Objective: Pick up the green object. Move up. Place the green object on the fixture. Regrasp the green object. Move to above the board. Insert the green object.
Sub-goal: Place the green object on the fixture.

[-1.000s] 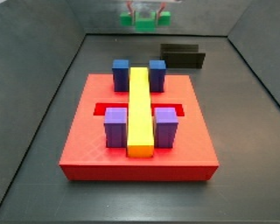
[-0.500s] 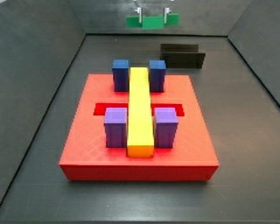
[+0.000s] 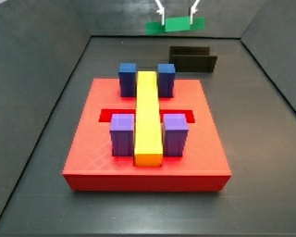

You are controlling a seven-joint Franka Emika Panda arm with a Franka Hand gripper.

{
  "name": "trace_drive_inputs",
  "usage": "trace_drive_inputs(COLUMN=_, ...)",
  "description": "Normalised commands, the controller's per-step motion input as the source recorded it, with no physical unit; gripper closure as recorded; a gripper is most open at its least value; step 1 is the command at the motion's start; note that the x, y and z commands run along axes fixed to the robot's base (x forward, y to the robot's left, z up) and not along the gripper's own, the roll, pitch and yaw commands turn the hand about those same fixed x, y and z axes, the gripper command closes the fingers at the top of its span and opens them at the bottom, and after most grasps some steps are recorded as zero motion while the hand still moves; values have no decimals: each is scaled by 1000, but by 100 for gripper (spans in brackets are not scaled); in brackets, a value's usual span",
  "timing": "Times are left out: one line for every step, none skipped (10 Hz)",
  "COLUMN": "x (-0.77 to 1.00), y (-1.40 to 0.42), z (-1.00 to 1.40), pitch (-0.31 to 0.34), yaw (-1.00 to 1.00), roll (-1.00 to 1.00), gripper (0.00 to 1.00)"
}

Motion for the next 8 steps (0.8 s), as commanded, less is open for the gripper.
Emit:
trace_drive_inputs(x=400, y=0, z=189, pitch=-6, yaw=-206, roll=-809, gripper=100)
trace_drive_inputs(x=386, y=-11, z=186, pitch=-23, yaw=-243, roll=-837, gripper=100)
trace_drive_inputs(x=377, y=-17, z=177, pitch=-26, yaw=-249, roll=-846, gripper=100)
trace_drive_inputs(x=340, y=-14, z=171, pitch=-46, yaw=-249, roll=-860, gripper=100)
trace_drive_inputs(x=294, y=-9, z=186, pitch=-66, yaw=-246, roll=-874, gripper=100)
trace_drive_inputs(x=234, y=-49, z=126, pitch=-51, yaw=-186, roll=-737, gripper=100)
trace_drive_inputs(x=260, y=-134, z=0, pitch=0, yaw=-97, roll=-326, gripper=100)
trace_drive_inputs(x=280, y=-223, z=-77, pitch=0, yaw=-74, roll=-54, gripper=100)
